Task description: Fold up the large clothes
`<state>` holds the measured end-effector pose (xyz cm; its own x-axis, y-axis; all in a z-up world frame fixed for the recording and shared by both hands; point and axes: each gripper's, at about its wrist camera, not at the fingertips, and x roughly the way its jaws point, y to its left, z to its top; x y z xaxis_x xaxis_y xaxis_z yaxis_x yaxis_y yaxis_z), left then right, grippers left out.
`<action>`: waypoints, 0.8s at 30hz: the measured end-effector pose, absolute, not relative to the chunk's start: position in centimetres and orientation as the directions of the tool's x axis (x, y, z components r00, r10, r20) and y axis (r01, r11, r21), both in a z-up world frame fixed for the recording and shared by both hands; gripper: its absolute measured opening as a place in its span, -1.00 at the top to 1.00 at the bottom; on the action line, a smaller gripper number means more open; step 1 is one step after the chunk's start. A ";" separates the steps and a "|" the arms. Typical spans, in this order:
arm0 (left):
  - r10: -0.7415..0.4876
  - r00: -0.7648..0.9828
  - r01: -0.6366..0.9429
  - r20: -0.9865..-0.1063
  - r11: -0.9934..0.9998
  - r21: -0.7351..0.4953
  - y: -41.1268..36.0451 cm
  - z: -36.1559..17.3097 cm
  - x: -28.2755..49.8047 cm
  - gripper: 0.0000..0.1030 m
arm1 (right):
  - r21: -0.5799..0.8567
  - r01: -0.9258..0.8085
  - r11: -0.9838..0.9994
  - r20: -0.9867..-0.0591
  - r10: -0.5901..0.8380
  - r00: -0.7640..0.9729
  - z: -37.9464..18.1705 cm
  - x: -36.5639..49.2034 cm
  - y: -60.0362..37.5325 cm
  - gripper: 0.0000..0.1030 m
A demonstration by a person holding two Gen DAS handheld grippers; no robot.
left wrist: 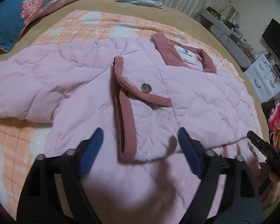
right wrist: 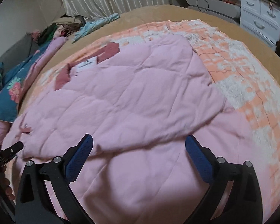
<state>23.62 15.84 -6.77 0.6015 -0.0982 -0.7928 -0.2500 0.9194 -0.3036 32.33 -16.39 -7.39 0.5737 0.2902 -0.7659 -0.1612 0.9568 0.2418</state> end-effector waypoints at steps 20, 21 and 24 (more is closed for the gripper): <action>0.103 0.683 -0.354 -0.723 0.913 -0.204 18.6 -1.5 14.7 -0.82 | 0.233 -0.308 0.922 -0.707 0.378 0.597 -1.4 25.0 -11.4 -0.92; 0.095 0.689 -0.351 -0.719 0.911 -0.216 18.9 -1.3 14.3 -0.82 | 0.233 -0.313 0.921 -0.706 0.381 0.597 -1.2 24.8 -11.2 -0.92; 0.095 0.698 -0.359 -0.710 0.904 -0.232 19.7 -1.0 13.4 -0.82 | 0.226 -0.331 0.916 -0.697 0.389 0.602 -0.5 23.9 -10.2 -0.92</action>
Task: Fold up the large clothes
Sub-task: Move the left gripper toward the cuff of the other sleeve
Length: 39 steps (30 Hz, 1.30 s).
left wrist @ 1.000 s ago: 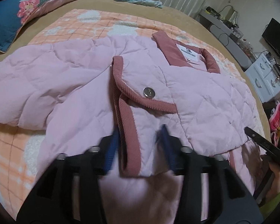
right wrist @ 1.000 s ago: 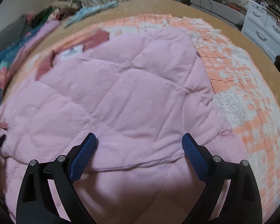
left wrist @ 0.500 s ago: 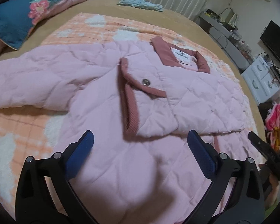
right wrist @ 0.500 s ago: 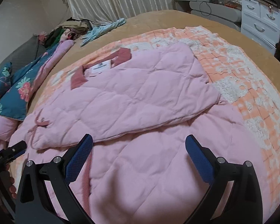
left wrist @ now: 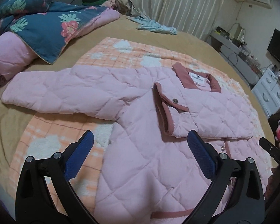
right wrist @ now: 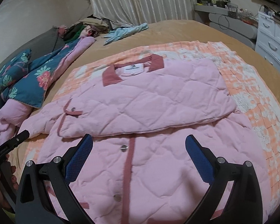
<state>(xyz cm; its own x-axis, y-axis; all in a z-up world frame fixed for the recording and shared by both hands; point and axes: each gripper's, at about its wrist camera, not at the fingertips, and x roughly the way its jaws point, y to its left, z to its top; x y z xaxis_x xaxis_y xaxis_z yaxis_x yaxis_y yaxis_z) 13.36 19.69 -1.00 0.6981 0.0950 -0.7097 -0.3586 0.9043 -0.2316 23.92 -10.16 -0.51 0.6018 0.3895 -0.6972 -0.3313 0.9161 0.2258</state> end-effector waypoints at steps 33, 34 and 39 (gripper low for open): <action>0.281 0.681 -0.589 -0.676 0.759 -0.278 30.5 -1.0 6.6 -0.82 | 0.146 -0.544 0.826 -0.652 0.494 0.575 3.5 19.6 2.7 -0.92; 0.283 0.679 -0.594 -0.678 0.754 -0.280 30.8 -1.2 6.5 -0.82 | 0.146 -0.549 0.823 -0.653 0.498 0.571 3.4 19.5 3.2 -0.92; 0.295 0.661 -0.630 -0.690 0.718 -0.297 32.8 -2.5 6.1 -0.82 | 0.126 -0.582 0.803 -0.660 0.506 0.555 3.0 19.3 5.5 -0.92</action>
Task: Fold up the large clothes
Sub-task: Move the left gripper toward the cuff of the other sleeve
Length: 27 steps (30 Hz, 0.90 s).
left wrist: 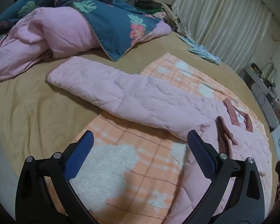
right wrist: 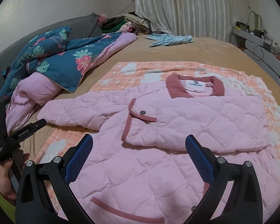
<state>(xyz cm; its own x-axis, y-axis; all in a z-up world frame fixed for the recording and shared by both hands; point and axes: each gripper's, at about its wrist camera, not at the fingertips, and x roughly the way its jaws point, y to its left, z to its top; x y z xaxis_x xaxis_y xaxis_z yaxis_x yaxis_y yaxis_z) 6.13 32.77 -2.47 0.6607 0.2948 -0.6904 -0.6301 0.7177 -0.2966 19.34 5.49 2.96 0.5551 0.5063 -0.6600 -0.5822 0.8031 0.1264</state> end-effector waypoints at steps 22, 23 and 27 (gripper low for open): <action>0.305 0.573 -0.758 -0.761 0.552 -0.349 39.9 -6.9 6.8 -0.82 | 0.074 -0.705 0.705 -0.712 0.533 0.458 0.1 20.4 16.5 -0.92; 0.297 0.569 -0.763 -0.767 0.538 -0.357 40.3 -7.2 6.9 -0.82 | 0.071 -0.710 0.700 -0.714 0.533 0.453 -0.1 20.5 17.1 -0.92; 0.259 0.573 -0.777 -0.777 0.474 -0.415 42.3 -8.6 7.4 -0.82 | 0.071 -0.719 0.691 -0.730 0.528 0.435 -0.8 20.9 18.3 -0.92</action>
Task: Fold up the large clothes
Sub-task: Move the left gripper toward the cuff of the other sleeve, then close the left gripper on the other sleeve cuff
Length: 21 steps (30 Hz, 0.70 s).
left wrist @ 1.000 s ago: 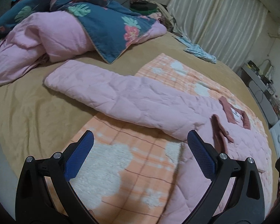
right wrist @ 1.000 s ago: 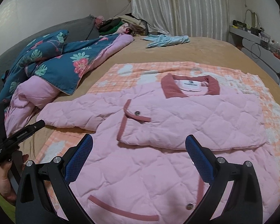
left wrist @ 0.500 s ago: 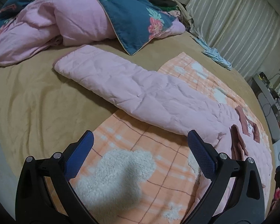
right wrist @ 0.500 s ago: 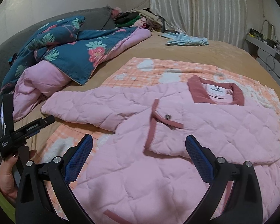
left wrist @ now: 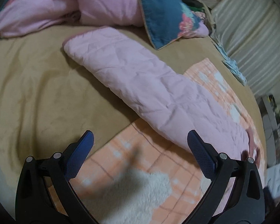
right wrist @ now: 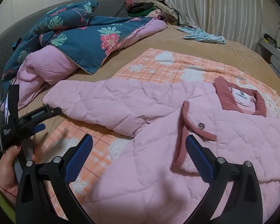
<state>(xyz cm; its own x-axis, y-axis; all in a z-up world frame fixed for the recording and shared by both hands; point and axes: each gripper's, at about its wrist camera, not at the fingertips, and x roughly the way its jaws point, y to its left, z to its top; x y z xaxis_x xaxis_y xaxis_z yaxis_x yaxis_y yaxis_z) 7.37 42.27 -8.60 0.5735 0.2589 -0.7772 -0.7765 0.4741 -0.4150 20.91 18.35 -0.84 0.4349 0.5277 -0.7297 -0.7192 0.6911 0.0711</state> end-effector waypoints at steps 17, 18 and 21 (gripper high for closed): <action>0.241 0.621 -0.775 -0.746 0.333 -0.537 48.8 -11.7 10.2 -0.82 | 0.122 -0.615 0.779 -0.733 0.489 0.474 -1.7 23.8 13.0 -0.92; 0.244 0.620 -0.777 -0.745 0.320 -0.542 49.3 -12.0 10.2 -0.82 | 0.128 -0.606 0.785 -0.730 0.488 0.478 -1.7 24.1 12.5 -0.92; 0.264 0.622 -0.778 -0.737 0.320 -0.541 50.0 -12.0 10.5 -0.82 | 0.143 -0.575 0.806 -0.725 0.480 0.494 -1.7 24.8 10.9 -0.92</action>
<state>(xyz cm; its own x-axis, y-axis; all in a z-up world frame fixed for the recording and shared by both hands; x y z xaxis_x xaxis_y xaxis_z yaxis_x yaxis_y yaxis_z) 10.49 50.01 -12.05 0.6219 0.2639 -0.7373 -0.7776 0.3199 -0.5413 24.80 10.87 -1.69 0.4937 0.4804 -0.7249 -0.5748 0.8058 0.1426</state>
